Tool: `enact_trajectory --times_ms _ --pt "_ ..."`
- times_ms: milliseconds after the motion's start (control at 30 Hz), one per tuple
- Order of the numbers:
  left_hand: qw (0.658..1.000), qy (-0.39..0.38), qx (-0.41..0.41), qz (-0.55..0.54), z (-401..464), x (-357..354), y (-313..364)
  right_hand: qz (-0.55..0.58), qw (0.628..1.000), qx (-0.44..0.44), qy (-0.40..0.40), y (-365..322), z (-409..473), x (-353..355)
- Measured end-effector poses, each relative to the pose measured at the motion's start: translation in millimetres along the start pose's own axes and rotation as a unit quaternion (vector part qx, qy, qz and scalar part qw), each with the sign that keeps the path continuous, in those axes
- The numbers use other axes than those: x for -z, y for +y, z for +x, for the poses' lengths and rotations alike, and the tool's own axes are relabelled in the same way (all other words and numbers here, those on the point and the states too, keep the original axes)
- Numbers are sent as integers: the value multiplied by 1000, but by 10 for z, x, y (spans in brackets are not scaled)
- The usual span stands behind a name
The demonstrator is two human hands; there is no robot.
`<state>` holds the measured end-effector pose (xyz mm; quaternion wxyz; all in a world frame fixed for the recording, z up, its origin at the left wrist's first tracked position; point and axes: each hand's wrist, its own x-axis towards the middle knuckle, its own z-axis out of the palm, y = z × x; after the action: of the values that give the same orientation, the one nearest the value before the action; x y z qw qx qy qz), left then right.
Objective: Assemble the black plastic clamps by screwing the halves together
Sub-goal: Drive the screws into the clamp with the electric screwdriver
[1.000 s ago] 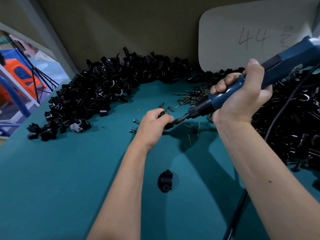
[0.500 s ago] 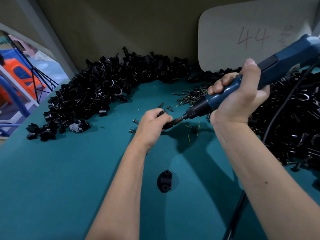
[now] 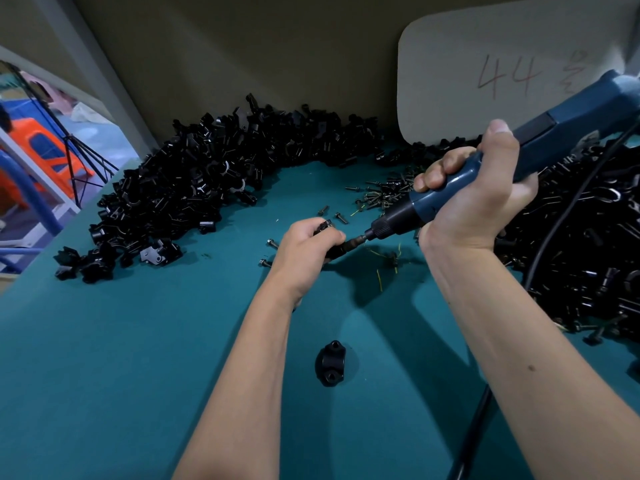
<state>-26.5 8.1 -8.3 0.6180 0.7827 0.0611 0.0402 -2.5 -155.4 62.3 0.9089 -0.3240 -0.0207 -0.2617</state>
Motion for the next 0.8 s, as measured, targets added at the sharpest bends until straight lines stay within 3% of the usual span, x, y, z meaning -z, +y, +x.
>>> enact_trajectory --times_ms 800 --pt "999 31 -17 17 -40 -46 24 -13 1000 -12 15 40 52 -40"
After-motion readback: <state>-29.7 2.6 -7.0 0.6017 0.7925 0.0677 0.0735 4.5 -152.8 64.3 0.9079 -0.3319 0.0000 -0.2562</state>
